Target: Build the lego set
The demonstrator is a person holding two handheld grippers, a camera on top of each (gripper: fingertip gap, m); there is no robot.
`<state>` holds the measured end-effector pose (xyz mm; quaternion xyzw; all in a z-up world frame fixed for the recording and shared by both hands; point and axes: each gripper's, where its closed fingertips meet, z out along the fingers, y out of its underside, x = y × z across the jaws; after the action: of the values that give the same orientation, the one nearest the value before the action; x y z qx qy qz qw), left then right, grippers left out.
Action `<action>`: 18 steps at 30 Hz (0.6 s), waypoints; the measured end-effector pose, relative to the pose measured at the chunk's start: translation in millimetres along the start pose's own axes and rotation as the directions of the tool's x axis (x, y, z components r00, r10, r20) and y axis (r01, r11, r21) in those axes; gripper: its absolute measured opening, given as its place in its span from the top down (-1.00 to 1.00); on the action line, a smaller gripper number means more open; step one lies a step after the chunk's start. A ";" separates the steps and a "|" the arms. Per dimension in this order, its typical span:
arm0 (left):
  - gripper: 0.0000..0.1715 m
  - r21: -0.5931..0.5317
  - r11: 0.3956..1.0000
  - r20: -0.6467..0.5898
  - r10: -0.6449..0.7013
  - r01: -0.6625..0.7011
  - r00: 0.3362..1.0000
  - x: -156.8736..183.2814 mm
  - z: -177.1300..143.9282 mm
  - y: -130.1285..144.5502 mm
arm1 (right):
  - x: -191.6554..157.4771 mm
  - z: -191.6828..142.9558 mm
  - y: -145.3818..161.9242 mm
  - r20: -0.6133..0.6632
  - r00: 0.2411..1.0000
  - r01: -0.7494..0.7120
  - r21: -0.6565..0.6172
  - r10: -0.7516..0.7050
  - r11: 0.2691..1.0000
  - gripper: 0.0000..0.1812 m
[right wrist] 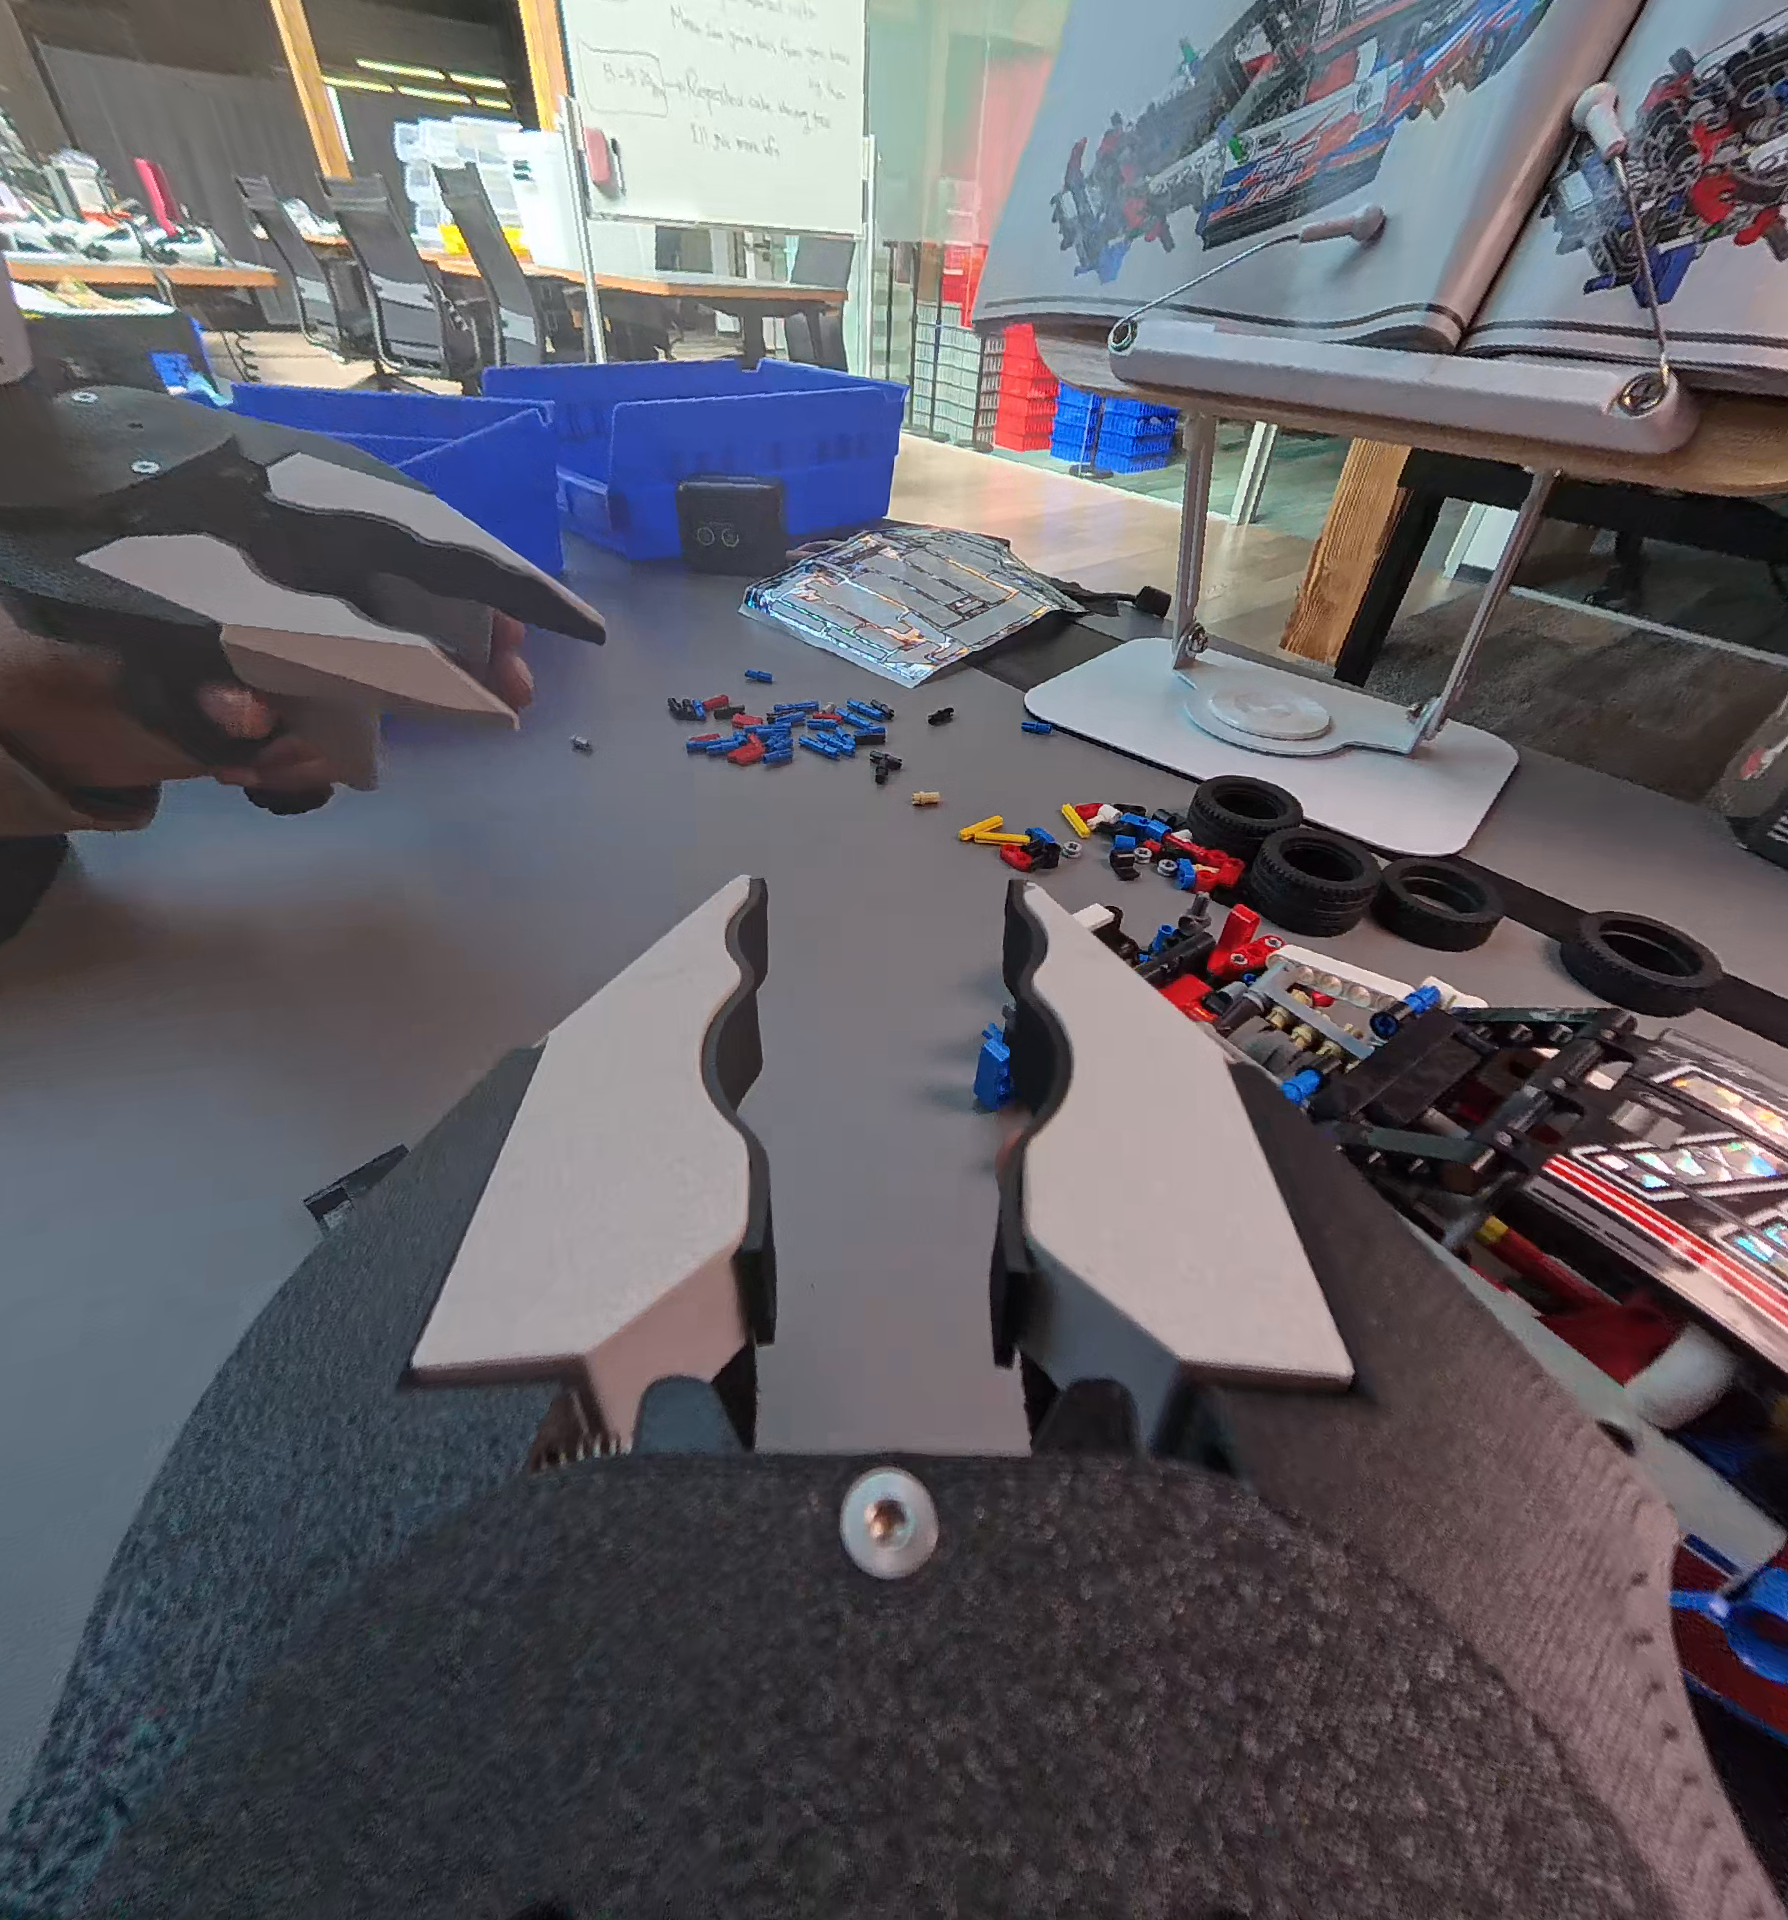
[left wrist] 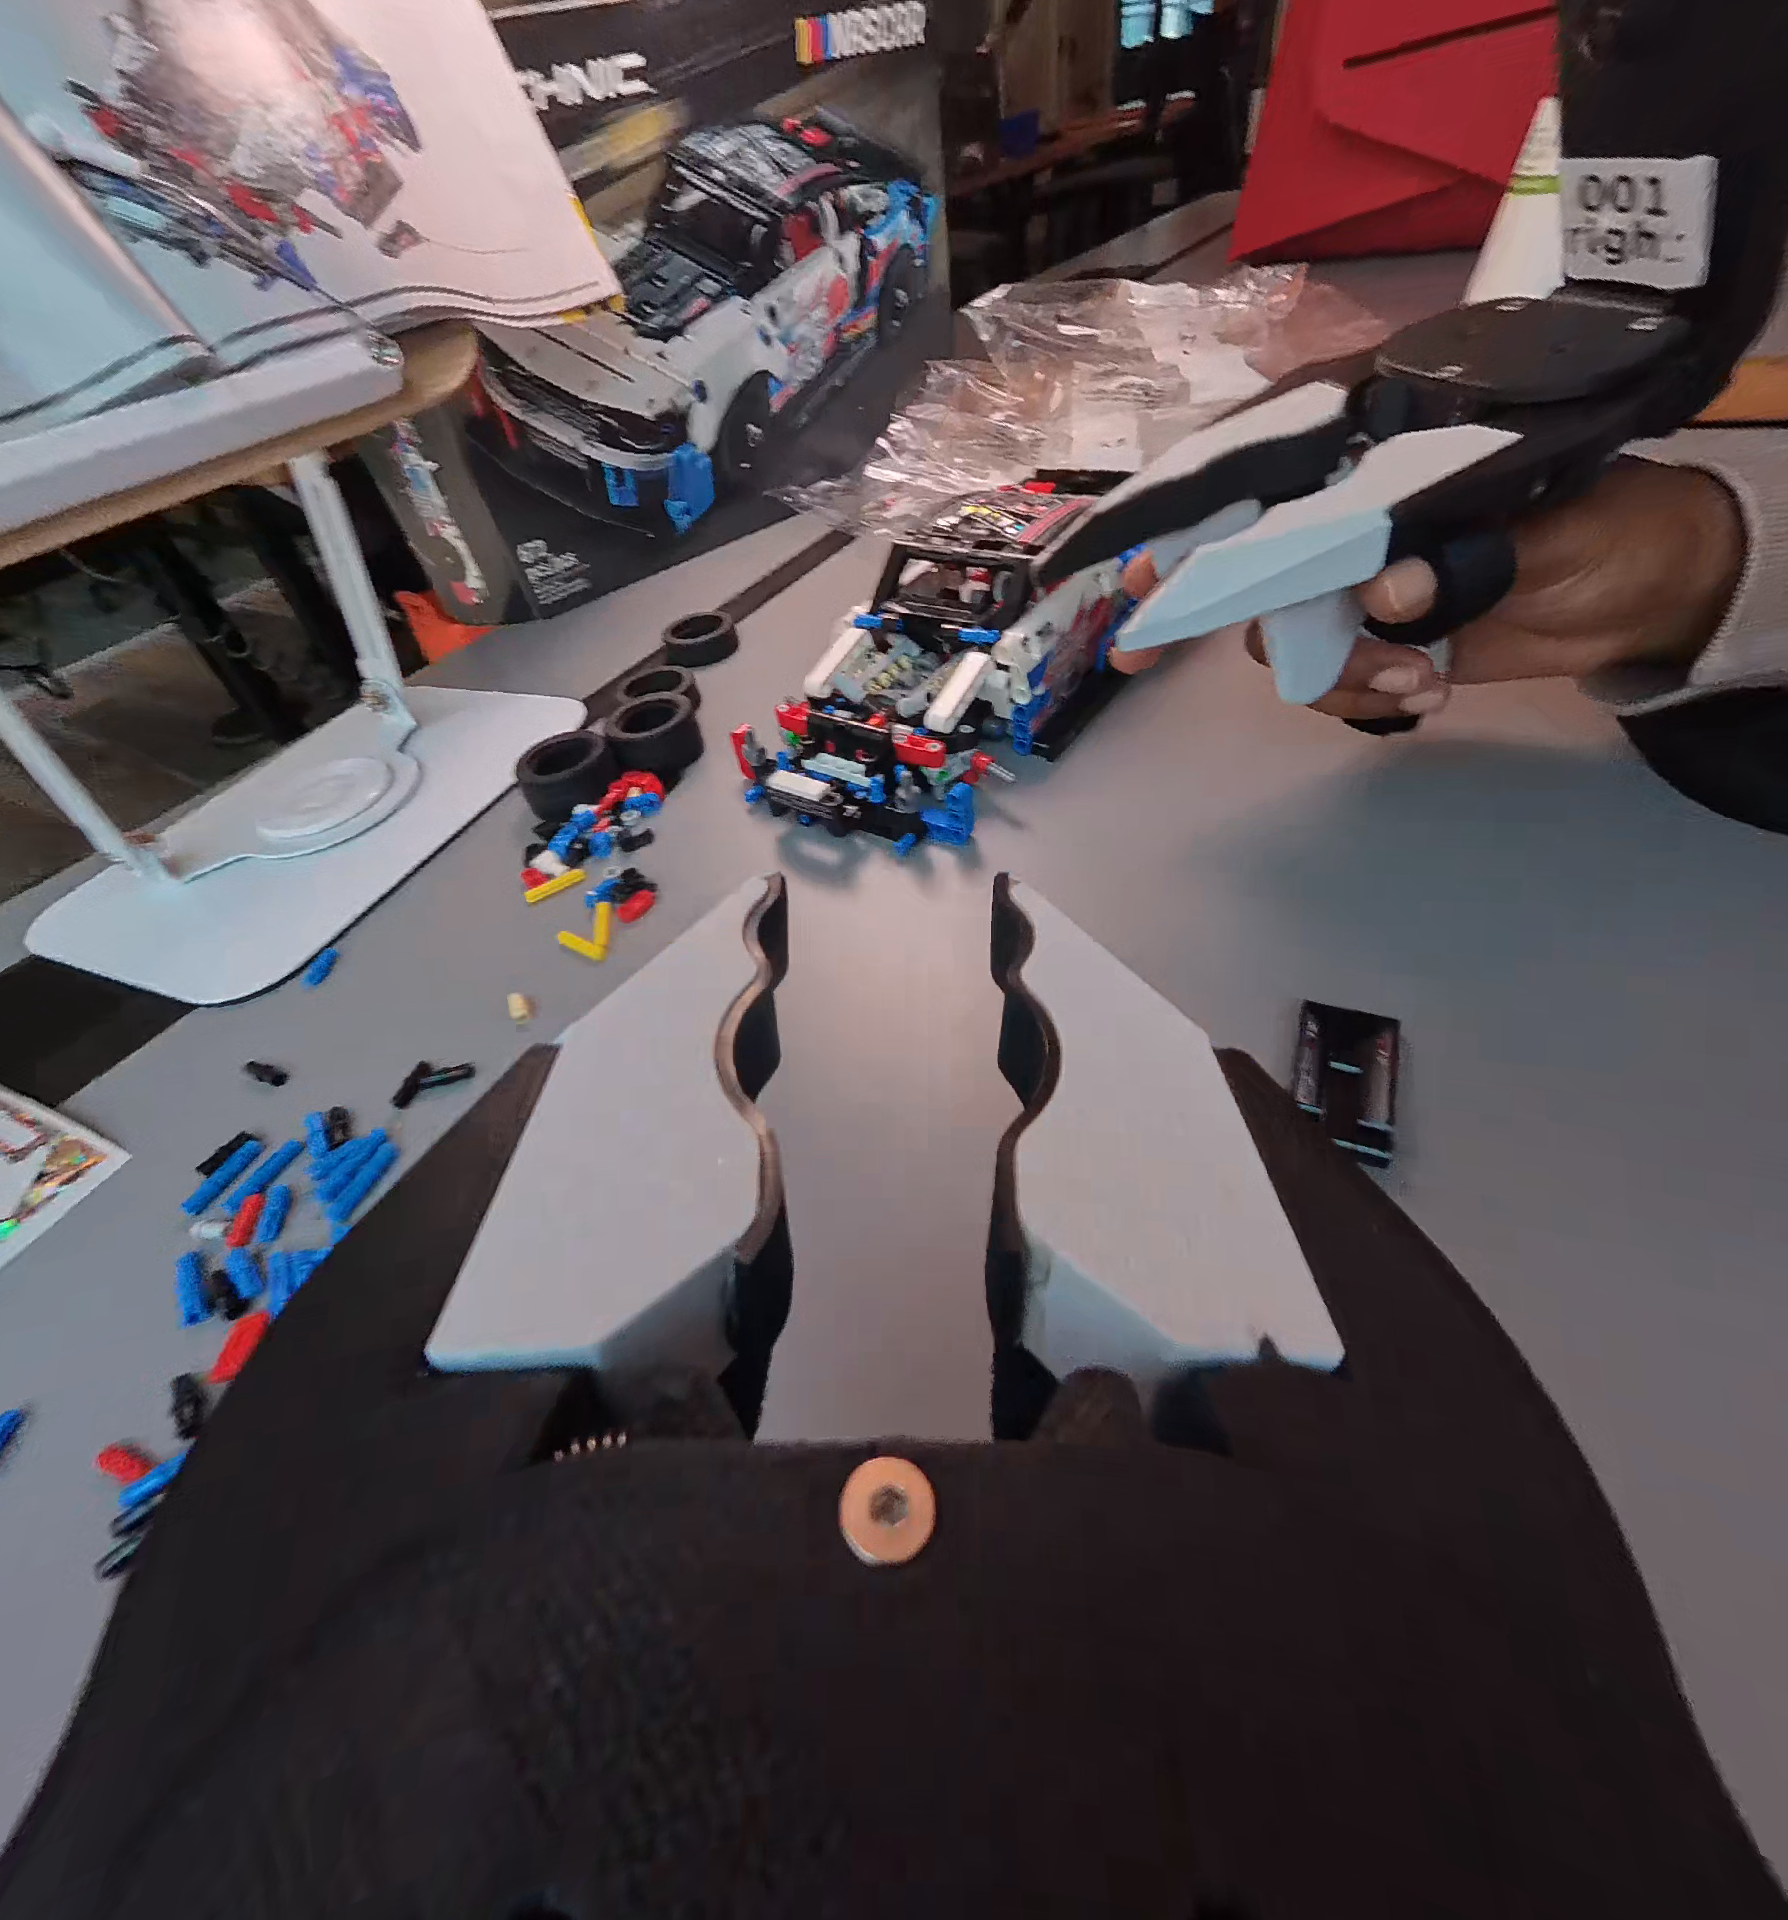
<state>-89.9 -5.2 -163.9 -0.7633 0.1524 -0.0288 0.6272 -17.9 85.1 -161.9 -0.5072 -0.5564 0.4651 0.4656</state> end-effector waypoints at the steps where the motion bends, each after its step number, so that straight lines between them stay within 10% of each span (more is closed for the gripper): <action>1: 0.53 -0.031 1.000 -0.065 0.000 -0.002 0.998 12.2 2.6 4.0 | -0.6 0.7 1.8 0.007 1.000 -0.003 -0.004 0.003 1.000 0.52; 8: 0.32 -0.312 0.949 -0.434 -0.097 -0.049 0.896 92.0 4.5 53.5 | -3.5 2.8 6.5 0.044 0.999 -0.031 -0.013 0.032 0.999 0.53; 18: 0.61 -0.372 0.895 -0.457 0.055 -0.247 0.888 117.0 13.3 76.7 | 14.1 -7.2 -0.2 0.007 0.997 -0.076 0.005 0.076 0.997 0.53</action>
<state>9.6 -36.8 -258.1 -0.8396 0.3511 -0.1146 0.3983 -11.5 99.5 -160.1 -0.5254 -0.5370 0.4856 0.4470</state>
